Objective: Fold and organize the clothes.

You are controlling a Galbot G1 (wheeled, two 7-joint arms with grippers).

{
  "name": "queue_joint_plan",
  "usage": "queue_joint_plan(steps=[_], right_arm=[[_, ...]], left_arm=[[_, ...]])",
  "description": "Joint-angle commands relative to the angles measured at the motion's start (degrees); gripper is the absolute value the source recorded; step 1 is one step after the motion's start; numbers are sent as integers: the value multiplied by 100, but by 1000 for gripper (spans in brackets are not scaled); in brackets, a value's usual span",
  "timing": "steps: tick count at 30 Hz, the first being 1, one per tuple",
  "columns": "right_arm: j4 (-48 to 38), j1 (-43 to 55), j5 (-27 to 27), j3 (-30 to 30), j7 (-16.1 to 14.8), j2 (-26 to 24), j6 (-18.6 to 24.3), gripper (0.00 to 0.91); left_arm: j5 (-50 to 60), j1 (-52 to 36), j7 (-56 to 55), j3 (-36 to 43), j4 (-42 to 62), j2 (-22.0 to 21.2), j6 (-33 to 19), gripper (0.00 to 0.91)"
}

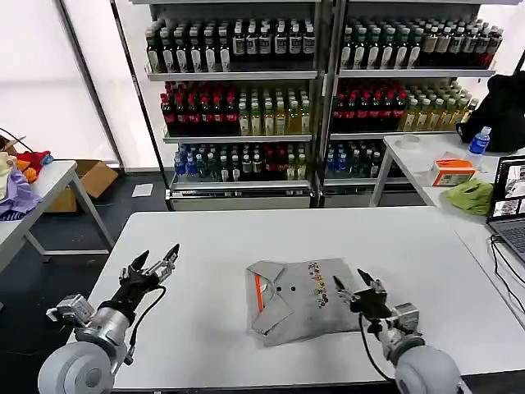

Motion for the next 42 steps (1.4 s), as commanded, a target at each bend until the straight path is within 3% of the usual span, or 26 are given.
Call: queue_joint_plan(steps=[1,3,5,7,9,12,16,20,22,29,32,35,42], right_arm=[[-1273,773,-49,-1330,279,757,109,907],[-1123,494,98,-1195,644,567,-72,907],[-966,317,116,-1073,748,450,-37,907],[-614,103,128,-872,868,361,104,907],[-86,-44,150,-559,837,293,519,907],[684,-341,-121,316,490,175,826,907],[884,-869,-387,1408,62,3,1223,907],[631,-1438,-242,1977,-364,126,1651,907],[567,-1632,24,2170,-583,222,1559,907],[264,-1712,-300,2135,-661,483,1941,907],[147,-1682,-724,2164,-605,599,2055,907],[184,-1738,-425,2175,-595,599,2139,907],[302,-1786,-466,2212,-737,539,2110,907]], left_arm=[[130,21,37,134,0,-140,-27,907],[130,65,56,94,-3,-170,-45,907],[133,70,60,91,3,-200,-58,907],[151,60,66,114,19,-219,-63,907],[182,44,68,148,22,-213,-62,907],[296,30,98,202,3,-208,-70,907],[475,88,173,277,-2,-263,-155,907],[637,241,277,314,-43,-332,-239,907],[798,321,344,328,-44,-384,-316,907],[1230,628,535,330,-175,-619,-485,907],[1441,744,628,334,-237,-716,-548,907],[1784,783,723,355,-249,-793,-619,907],[2089,851,832,408,-263,-886,-707,907]])
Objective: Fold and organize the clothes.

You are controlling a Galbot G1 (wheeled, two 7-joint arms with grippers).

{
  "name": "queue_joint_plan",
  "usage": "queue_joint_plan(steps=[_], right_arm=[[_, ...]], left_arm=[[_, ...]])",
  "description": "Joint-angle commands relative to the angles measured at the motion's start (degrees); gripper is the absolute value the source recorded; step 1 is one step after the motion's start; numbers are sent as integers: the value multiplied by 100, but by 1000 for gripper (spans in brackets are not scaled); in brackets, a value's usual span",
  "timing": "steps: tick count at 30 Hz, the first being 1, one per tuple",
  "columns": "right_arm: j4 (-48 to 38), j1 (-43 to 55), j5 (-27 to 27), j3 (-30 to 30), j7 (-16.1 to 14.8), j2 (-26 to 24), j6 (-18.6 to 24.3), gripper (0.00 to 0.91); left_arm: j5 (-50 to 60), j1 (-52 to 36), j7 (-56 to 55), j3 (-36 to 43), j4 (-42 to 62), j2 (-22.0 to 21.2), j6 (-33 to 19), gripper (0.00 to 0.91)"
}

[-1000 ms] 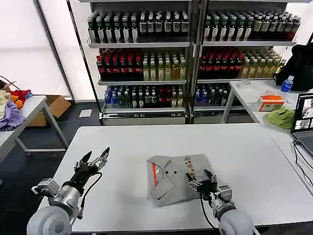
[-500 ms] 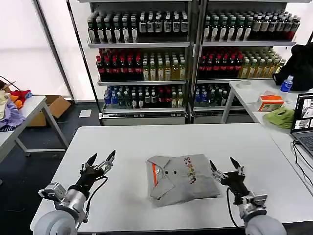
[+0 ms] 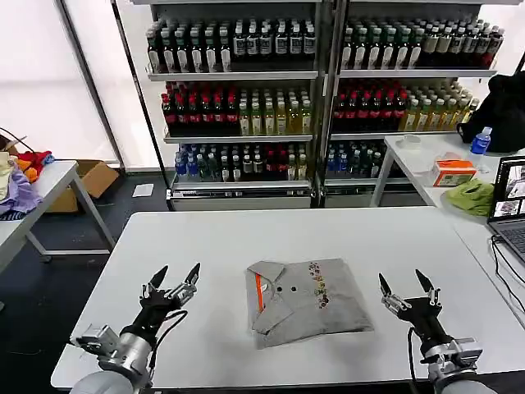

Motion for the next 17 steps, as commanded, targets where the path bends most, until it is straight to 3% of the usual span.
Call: queue_joint_plan(steps=[1,10,17], right_arm=[[48,-254,-116,321,-238,69,312,907],[98,-276,145,270,-318,30,364,907],[60,-373,207,295,-729,29,507,907]], left_arm=[[664,188,190,19,-90,-179,-131,907],[1012,342,432,-97,-128,-259,-173,907],[1880,559,815,-174,-16,-499,-587,907]])
